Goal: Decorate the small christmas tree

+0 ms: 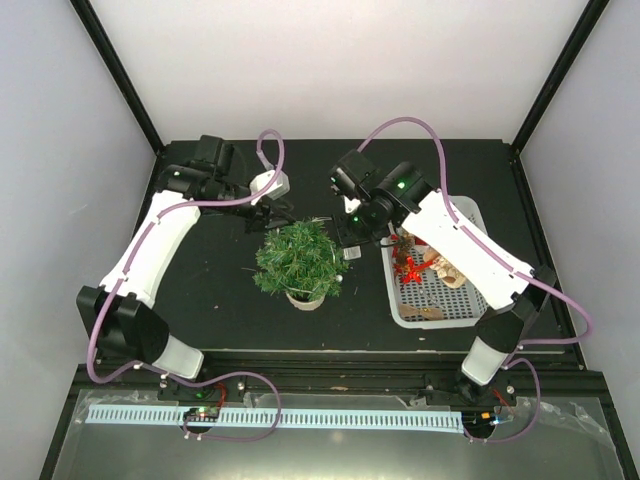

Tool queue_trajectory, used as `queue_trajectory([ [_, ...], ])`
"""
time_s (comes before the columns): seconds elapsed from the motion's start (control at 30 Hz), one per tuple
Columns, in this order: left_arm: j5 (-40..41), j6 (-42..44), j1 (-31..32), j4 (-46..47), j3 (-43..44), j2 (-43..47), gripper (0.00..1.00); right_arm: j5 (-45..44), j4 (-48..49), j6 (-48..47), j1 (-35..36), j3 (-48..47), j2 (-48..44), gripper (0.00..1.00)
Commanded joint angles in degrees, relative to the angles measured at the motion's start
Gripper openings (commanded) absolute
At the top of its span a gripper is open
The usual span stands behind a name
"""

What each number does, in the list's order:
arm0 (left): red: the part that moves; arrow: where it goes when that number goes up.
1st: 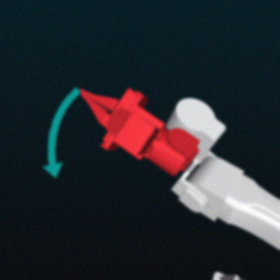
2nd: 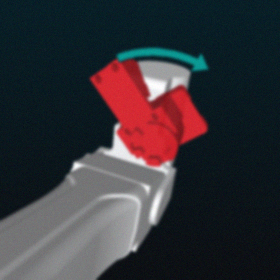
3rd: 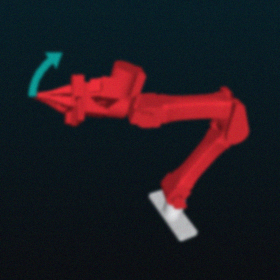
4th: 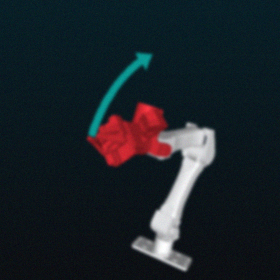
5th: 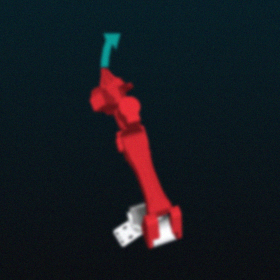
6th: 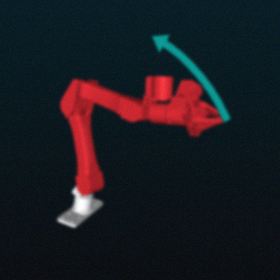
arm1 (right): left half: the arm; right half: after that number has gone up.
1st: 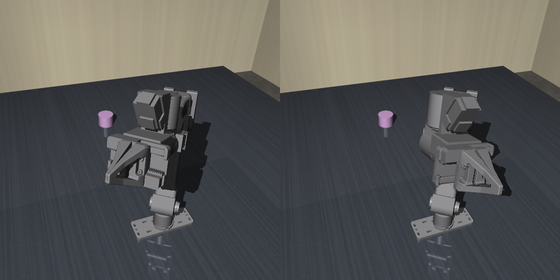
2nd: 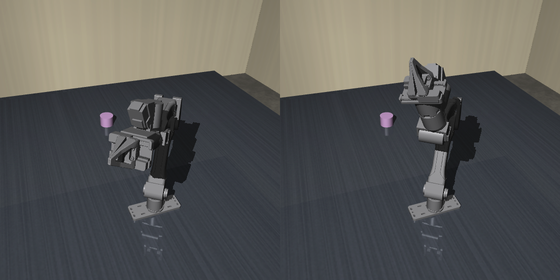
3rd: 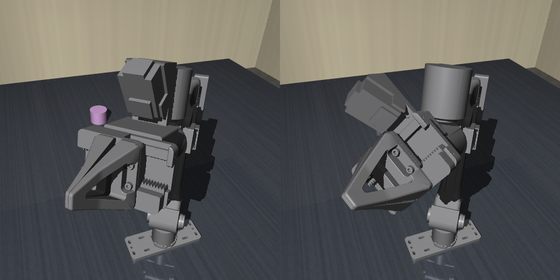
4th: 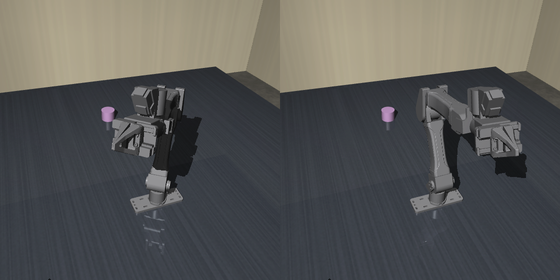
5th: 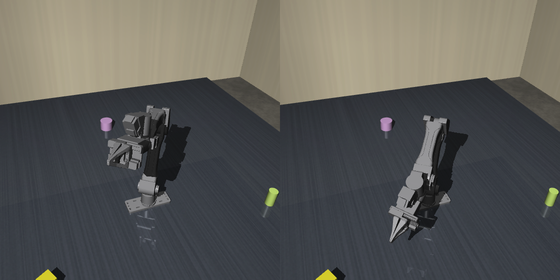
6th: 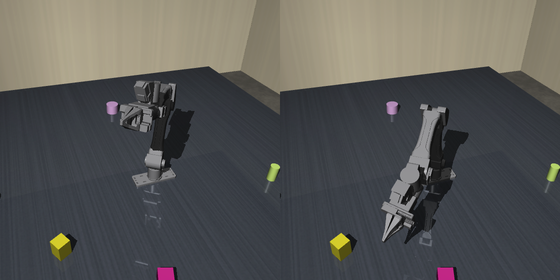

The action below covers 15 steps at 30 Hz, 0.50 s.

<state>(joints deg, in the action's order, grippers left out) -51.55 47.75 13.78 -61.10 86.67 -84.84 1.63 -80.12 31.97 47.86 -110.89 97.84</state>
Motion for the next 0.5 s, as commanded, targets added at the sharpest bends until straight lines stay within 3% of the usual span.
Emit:
queue_trajectory([
  [0.0,1.57,-3.0,0.84,4.86,0.09,-1.34,0.39,0.29,-0.42,1.12,0.12,1.32,-3.5,0.3],
  [0.47,2.0,-4.77,1.64,7.72,-0.35,-1.93,0.38,4.47,-5.31,2.42,3.03,3.05,-4.84,0.31],
])
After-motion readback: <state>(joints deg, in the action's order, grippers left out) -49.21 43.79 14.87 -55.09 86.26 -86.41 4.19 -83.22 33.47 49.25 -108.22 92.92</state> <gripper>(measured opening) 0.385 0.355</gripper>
